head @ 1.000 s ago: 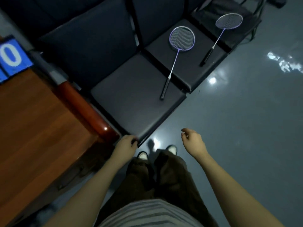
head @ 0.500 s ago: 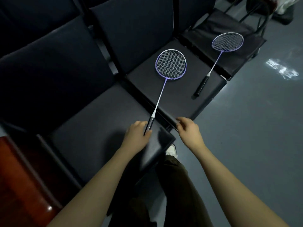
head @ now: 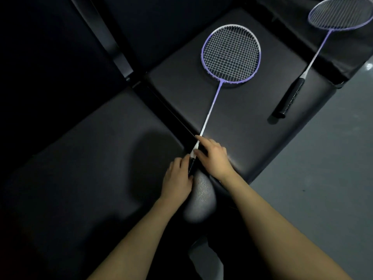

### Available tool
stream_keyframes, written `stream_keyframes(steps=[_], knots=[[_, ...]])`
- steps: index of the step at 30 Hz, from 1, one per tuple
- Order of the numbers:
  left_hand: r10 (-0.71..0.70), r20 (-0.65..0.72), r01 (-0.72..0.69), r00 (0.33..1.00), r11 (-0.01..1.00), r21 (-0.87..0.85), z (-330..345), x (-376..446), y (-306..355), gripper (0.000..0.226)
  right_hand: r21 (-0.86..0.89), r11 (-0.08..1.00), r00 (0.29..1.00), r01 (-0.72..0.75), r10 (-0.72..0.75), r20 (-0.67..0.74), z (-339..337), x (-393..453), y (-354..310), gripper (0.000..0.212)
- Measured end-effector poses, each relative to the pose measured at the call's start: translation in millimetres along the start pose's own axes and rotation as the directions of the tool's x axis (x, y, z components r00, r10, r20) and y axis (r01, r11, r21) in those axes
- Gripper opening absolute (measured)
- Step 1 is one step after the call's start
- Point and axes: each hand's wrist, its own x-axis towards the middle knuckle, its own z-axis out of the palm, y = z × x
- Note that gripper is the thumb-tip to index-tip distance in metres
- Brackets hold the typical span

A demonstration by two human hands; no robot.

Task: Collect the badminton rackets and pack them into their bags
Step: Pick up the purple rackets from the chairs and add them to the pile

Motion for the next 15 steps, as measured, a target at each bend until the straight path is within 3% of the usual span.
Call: stream_keyframes(steps=[3,5,10,12,15], knots=[[0.042,-0.139,-0.068,0.989,0.98,-0.187,0.4,-4.7,-0.4,0.06,0.225,0.972,0.995,0.066,-0.048,-0.085,0.8,-0.6,-1.6,0.041],[0.068,-0.235,-0.123,0.969,0.966,-0.226,-7.2,-4.6,8.6,0.058,0.284,0.954,0.985,0.101,-0.057,-0.161,-12.0,-3.5,-3.8,0.036],[0.122,-0.262,-0.182,0.957,0.958,-0.221,-36.9,13.6,59.0,0.054,0.451,0.888,0.977,0.087,0.014,-0.215,-73.9,-1.9,-7.4,0.032],[0.152,-0.291,-0.223,0.944,0.947,-0.229,-41.0,24.7,79.9,0.052,0.427,0.898,0.976,0.108,-0.015,-0.215,-100.0,2.9,2.8,0.031],[0.188,-0.32,-0.285,0.928,0.915,-0.287,-38.3,47.4,109.7,0.047,0.25,0.961,0.961,0.117,-0.046,-0.274,-133.9,17.1,33.8,0.037]])
